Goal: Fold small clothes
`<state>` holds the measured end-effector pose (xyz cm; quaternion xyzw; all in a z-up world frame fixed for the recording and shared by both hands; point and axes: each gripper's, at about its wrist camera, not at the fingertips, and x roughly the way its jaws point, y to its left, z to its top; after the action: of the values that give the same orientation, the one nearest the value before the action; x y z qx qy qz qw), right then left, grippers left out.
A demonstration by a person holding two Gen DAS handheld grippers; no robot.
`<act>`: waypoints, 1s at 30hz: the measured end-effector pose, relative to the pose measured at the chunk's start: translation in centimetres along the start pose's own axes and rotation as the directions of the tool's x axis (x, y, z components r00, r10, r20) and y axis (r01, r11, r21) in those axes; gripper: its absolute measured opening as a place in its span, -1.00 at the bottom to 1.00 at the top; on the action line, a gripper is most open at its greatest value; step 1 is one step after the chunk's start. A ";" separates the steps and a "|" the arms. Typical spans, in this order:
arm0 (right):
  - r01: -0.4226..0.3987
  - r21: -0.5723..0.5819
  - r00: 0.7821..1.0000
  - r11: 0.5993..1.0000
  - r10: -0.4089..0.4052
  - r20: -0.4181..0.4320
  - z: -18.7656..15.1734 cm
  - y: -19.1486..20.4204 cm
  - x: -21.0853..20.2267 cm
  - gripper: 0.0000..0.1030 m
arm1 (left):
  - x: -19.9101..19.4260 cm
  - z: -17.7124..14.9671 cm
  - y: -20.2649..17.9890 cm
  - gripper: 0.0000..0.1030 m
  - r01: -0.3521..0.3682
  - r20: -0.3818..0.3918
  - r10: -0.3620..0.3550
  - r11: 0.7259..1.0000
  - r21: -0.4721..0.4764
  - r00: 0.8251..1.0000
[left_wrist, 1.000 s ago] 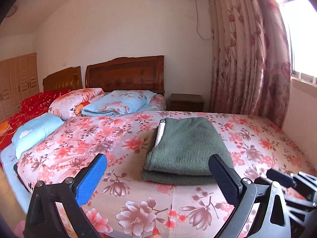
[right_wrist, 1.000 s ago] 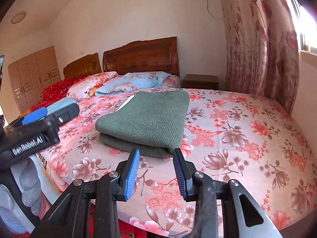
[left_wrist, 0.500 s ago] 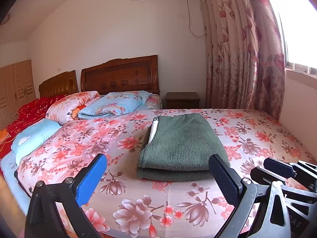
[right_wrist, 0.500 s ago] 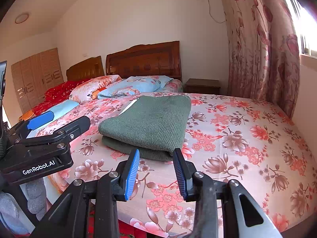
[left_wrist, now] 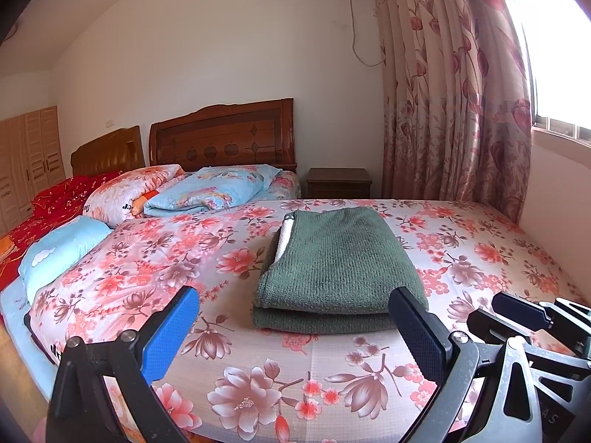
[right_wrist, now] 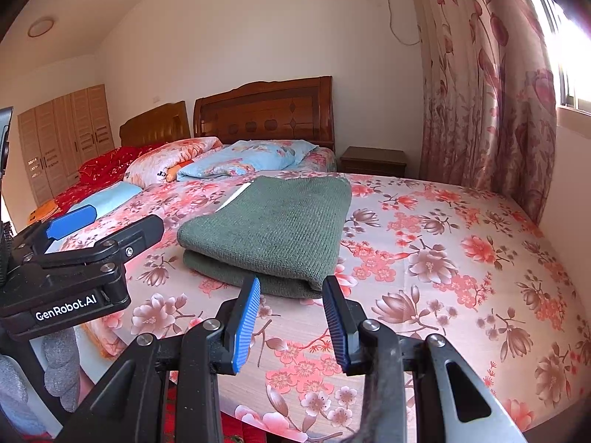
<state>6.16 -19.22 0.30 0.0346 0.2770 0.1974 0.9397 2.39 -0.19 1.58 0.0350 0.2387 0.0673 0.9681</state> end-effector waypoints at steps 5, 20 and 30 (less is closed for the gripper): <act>-0.001 0.001 1.000 1.000 0.001 -0.001 0.0 0.0 0.0 -0.30 | 0.0 -0.1 0.0 1.00 0.000 -0.002 0.000 1.000 -0.002 1.000; -0.003 0.004 1.000 1.000 0.003 -0.007 -0.1 0.0 0.1 -0.30 | 0.1 -0.1 -0.1 1.00 0.002 -0.010 -0.002 1.000 -0.002 1.000; -0.003 0.006 1.000 1.000 0.003 -0.010 -0.3 -0.1 0.2 -0.30 | 0.2 -0.2 -0.2 1.00 0.003 -0.014 -0.003 1.000 0.000 1.000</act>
<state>6.18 -19.29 -0.08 0.0367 0.2824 0.1983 0.9378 2.51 -0.30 1.35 0.0342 0.2453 0.0662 0.9666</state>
